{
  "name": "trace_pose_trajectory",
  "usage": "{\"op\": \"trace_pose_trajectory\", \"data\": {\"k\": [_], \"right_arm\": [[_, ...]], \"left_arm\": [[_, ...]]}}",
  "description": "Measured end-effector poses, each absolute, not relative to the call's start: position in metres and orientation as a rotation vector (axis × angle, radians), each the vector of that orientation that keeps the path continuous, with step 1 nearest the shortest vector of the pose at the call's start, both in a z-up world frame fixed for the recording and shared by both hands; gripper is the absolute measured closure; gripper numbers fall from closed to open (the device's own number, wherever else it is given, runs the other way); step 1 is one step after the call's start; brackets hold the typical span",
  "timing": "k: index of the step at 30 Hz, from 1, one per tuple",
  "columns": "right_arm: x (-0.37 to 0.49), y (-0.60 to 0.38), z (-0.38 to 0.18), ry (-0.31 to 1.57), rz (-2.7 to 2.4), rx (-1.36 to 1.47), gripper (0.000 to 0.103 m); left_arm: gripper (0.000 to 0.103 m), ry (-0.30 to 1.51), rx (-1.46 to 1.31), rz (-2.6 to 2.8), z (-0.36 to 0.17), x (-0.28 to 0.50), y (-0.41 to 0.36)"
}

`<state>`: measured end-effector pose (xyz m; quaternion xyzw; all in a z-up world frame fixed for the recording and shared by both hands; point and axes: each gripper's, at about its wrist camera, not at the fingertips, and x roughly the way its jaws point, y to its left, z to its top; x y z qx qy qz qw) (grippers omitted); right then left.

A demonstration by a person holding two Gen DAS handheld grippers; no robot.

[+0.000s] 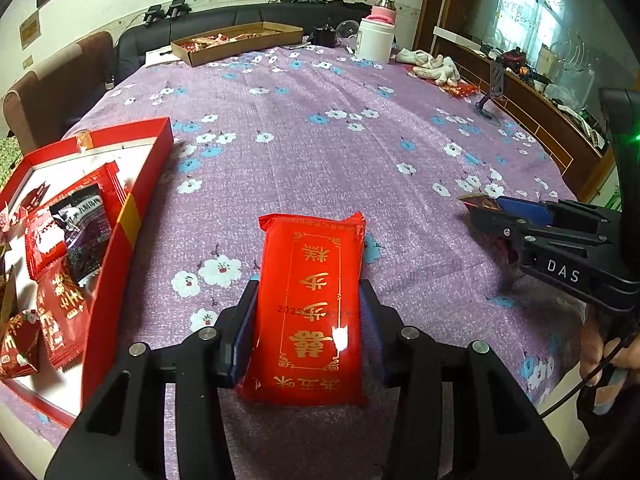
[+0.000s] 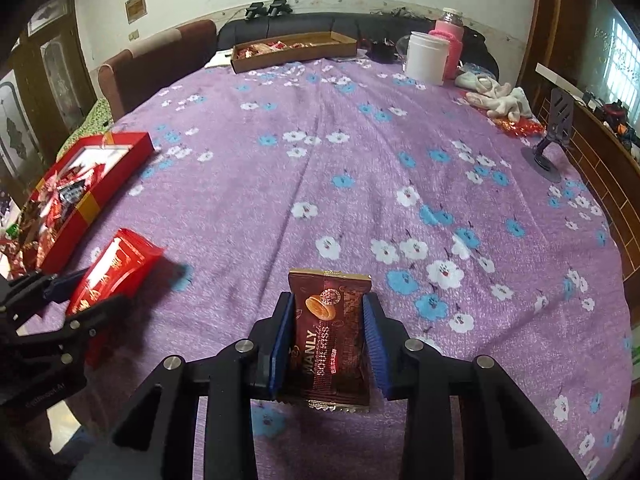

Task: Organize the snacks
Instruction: 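Carry the red packet left and brown chocolate packet right over the red gift box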

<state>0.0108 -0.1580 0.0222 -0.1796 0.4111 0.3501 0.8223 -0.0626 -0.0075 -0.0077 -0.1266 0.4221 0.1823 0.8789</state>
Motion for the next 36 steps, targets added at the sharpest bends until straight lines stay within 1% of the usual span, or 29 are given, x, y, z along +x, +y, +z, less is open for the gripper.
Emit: {"op": "trace_pose_trajectory", "data": {"k": [16,27,36], "right_arm": [[-0.001,-0.129,0.055,0.802,0.825,-0.368,0.068],[-0.032,-0.067,0.094,0.702,0.982,-0.395,0.068],[-0.067,-0.015,0.111,0.645,1.098,-0.419,0.068]], "left_arm": [[0.058,0.771,-0.257,0.457,0.032,-0.086,0.016],[0.058,0.662,-0.268,0.639,0.071,-0.137,0.077],[0.058,0.634,-0.285,0.766,0.075,-0.174,0.116]]}}
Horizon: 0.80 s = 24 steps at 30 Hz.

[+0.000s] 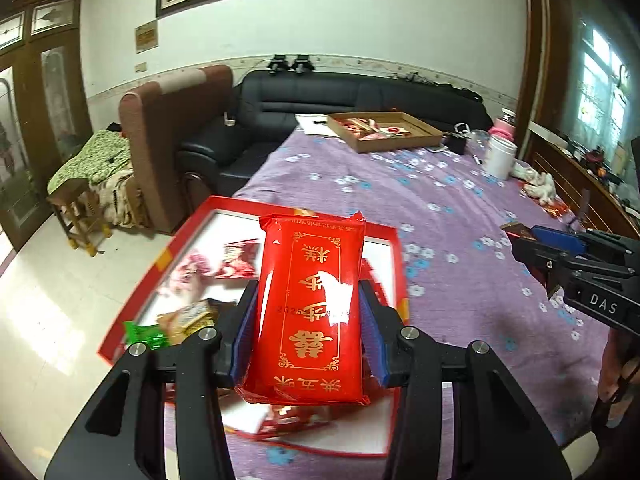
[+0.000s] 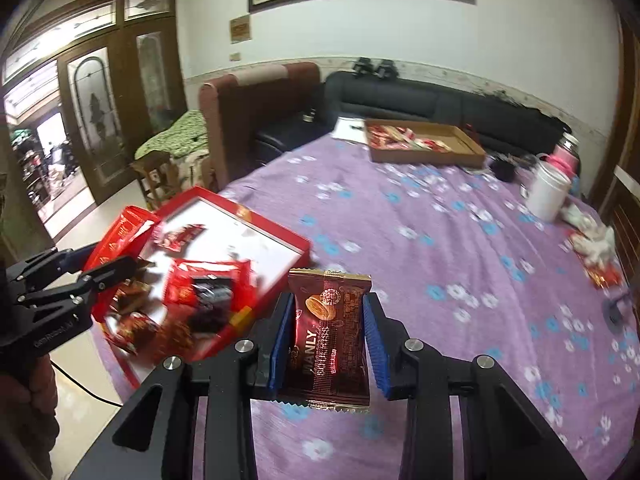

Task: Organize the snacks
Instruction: 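Carry the red packet left and brown chocolate packet right over the red gift box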

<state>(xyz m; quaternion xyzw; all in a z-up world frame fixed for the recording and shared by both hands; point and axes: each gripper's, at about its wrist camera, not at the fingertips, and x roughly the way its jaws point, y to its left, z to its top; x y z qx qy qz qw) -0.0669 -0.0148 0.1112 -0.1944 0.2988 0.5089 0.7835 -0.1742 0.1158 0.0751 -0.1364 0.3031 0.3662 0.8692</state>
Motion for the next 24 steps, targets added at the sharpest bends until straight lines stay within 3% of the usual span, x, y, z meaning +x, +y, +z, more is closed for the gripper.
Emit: {"op": "trace_pose_trajectory", "data": {"k": [24], "right_arm": [[-0.120,0.049,0.114,0.599,1.229,-0.497,0.068]], "left_arm": [[0.058,0.627,-0.277,0.857,0.069,-0.196,0.140]]}}
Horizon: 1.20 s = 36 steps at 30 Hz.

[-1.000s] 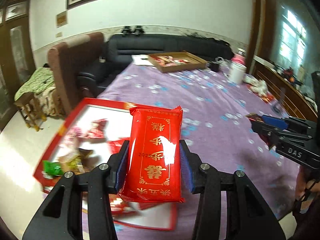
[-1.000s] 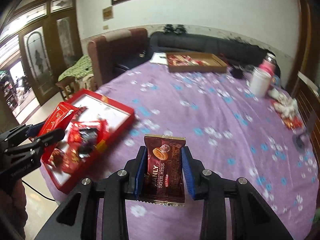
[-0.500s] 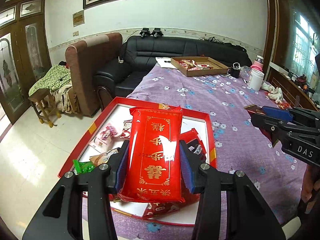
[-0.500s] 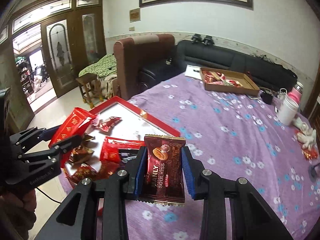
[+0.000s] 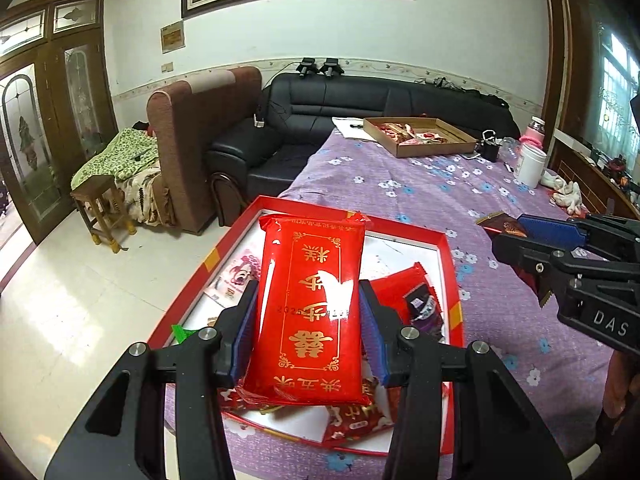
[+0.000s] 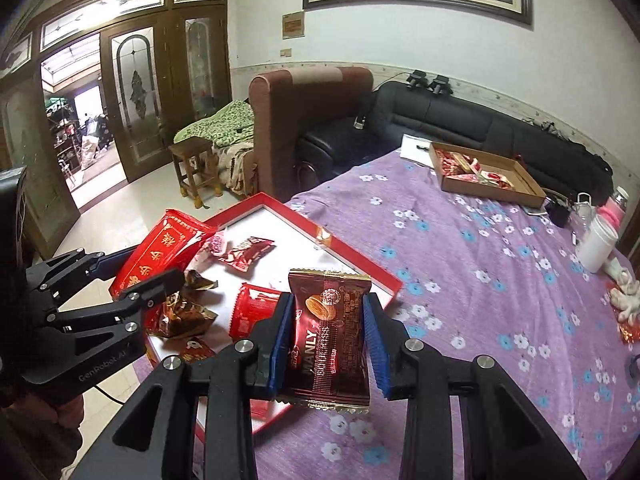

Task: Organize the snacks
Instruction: 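Carry the red packet left and brown chocolate packet right over the red gift box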

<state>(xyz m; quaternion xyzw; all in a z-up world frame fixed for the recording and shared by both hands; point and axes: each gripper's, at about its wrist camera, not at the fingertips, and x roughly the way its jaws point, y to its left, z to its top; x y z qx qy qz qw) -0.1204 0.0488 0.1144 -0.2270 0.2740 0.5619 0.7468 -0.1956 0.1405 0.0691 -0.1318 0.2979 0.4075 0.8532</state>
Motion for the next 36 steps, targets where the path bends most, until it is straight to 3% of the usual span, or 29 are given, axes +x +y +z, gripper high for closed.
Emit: {"op": "trace_pose_trajectory", "data": {"k": [36], "right_arm": [[-0.131,0.090,0.099,0.637,1.284,-0.520,0.068]], "left_arm": [[0.058,0.664,-0.309,0.910,0.055,-0.204,0.177]]}}
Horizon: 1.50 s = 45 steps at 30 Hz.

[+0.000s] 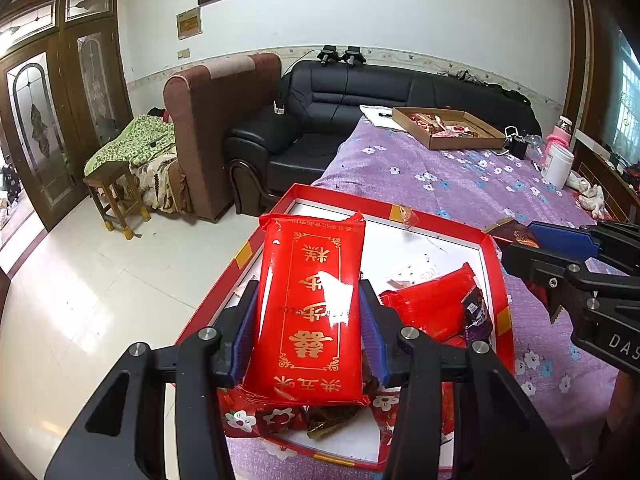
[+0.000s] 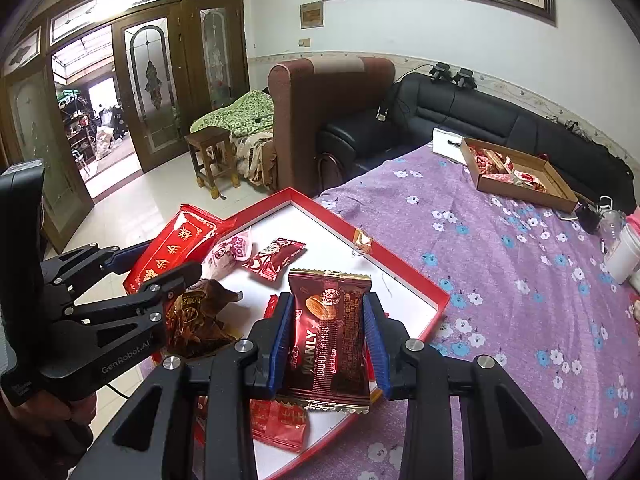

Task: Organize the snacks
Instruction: 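Carry the red packet left and brown chocolate packet right over the red gift box, then open the left gripper to drop the red packet while right releases the chocolate packet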

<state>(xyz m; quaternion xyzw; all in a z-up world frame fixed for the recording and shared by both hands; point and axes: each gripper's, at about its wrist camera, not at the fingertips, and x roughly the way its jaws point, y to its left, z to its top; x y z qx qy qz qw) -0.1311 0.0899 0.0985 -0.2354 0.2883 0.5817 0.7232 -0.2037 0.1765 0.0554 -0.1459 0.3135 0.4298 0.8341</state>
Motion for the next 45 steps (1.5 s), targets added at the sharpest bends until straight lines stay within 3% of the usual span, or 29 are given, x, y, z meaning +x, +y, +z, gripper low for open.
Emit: {"op": "trace_pose_trajectory", "data": {"k": [45], "right_arm": [[-0.100,0.119,0.080,0.719,1.279,-0.480,0.067]], "left_arm": [[0.058,0.731,-0.304,0.877,0.040,-0.171,0.205]]}}
